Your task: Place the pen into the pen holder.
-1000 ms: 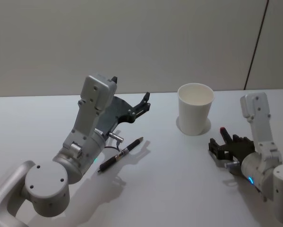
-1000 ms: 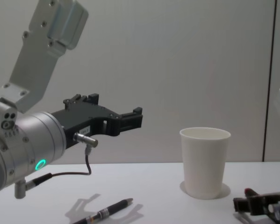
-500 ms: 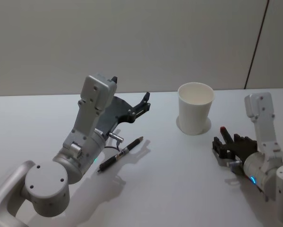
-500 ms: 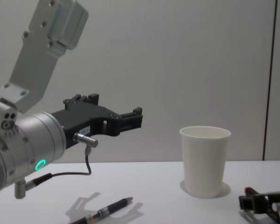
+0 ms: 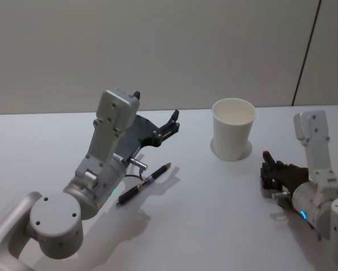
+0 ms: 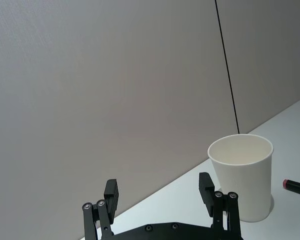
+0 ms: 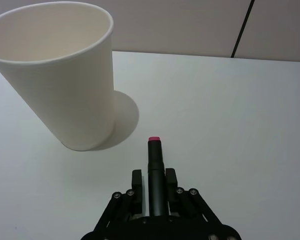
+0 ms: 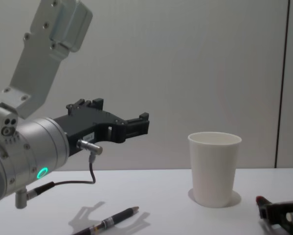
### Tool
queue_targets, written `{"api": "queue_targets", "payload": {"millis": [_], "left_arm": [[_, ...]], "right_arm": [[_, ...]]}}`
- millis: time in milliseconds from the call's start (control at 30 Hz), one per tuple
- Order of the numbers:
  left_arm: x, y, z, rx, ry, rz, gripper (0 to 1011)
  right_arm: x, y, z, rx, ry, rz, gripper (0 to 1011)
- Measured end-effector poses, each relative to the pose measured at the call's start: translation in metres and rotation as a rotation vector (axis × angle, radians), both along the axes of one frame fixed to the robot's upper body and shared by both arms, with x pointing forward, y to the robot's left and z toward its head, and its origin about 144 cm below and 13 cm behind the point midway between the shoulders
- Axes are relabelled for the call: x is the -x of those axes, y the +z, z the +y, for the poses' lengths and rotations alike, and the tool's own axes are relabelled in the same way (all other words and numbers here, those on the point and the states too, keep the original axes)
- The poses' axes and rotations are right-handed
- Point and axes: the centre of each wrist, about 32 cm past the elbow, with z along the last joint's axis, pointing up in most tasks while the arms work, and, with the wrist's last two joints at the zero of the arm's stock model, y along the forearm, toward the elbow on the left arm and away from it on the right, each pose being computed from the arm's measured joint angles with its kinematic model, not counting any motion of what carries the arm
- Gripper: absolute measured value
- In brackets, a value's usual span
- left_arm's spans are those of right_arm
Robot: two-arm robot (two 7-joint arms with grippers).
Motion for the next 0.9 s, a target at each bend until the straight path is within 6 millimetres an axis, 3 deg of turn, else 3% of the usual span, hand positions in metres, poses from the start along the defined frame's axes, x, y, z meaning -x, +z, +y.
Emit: {"api": "queue_targets", "payload": {"millis": [200,900], "left_arm": [[0.0,0.0,0.0,0.0,0.0,0.0,1001],[0.0,0.0,0.0,0.0,0.0,0.0,1001]], "right_arm": [[0.0,0.0,-0.0002,0.0,-0.001,-0.001,169],[-0.0009,0.0022,-0.0046,0.007,0.004,-0.066,169]]}}
